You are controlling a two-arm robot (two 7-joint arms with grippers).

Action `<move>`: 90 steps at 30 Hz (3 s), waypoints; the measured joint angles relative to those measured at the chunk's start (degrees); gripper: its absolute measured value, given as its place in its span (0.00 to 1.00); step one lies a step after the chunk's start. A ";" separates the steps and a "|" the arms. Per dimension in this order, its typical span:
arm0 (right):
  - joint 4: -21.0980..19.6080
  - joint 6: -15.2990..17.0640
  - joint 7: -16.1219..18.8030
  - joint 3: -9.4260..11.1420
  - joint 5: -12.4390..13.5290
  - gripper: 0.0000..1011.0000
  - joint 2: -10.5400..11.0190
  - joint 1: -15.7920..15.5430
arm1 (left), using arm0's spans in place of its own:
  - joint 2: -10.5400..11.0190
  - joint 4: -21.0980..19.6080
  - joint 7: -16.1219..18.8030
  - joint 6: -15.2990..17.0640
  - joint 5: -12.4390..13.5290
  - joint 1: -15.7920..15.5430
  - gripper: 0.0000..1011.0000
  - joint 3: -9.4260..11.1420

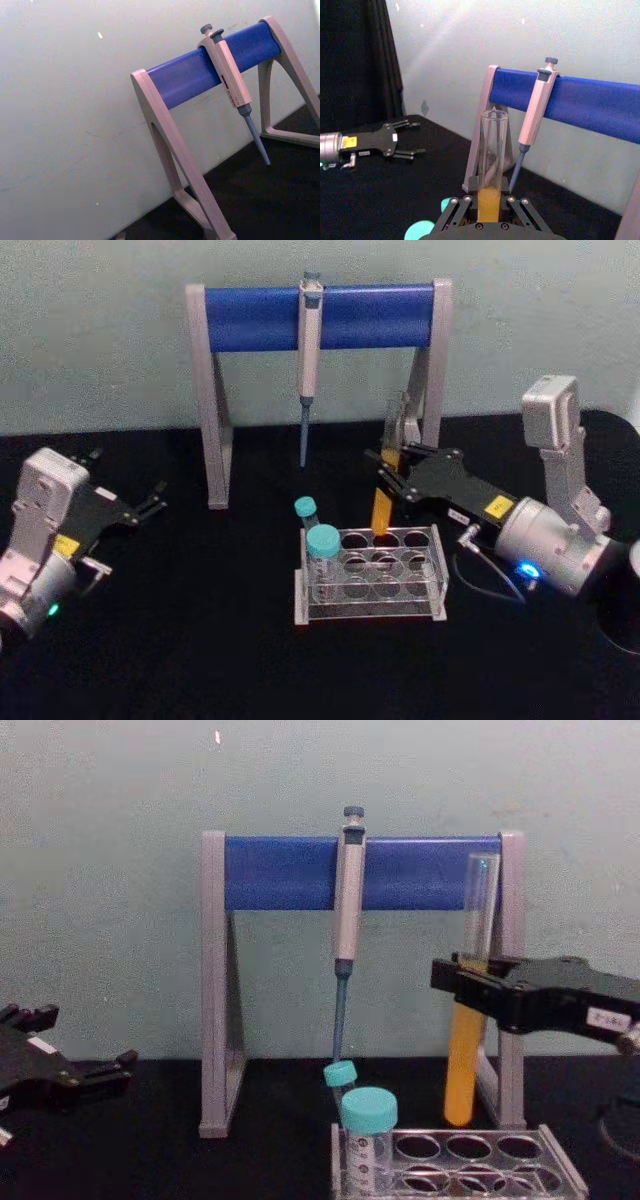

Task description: Pick up the test tube from the test tube rack, shake it, then place it back into the test tube rack.

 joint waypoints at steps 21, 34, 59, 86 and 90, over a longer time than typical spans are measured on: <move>3.19 -0.70 -2.12 1.01 -1.30 0.23 -0.81 2.39 | 0.00 0.00 0.00 0.00 0.00 0.00 0.99 0.00; 3.30 -0.67 -2.09 1.38 -1.44 0.23 -1.06 2.13 | 0.00 0.00 0.00 0.00 0.00 0.00 0.99 0.00; 3.34 -0.86 -1.53 1.55 -1.42 0.23 -1.09 2.14 | 0.00 0.00 0.00 -0.01 0.00 0.00 0.99 0.00; -3.64 0.16 -2.95 2.41 -1.47 0.23 1.65 -3.00 | 0.00 0.00 0.00 0.00 0.00 0.00 0.99 0.00; -4.27 0.30 -3.36 2.78 -1.63 0.23 1.95 -3.88 | 0.00 0.00 0.00 0.00 0.00 0.00 0.99 0.00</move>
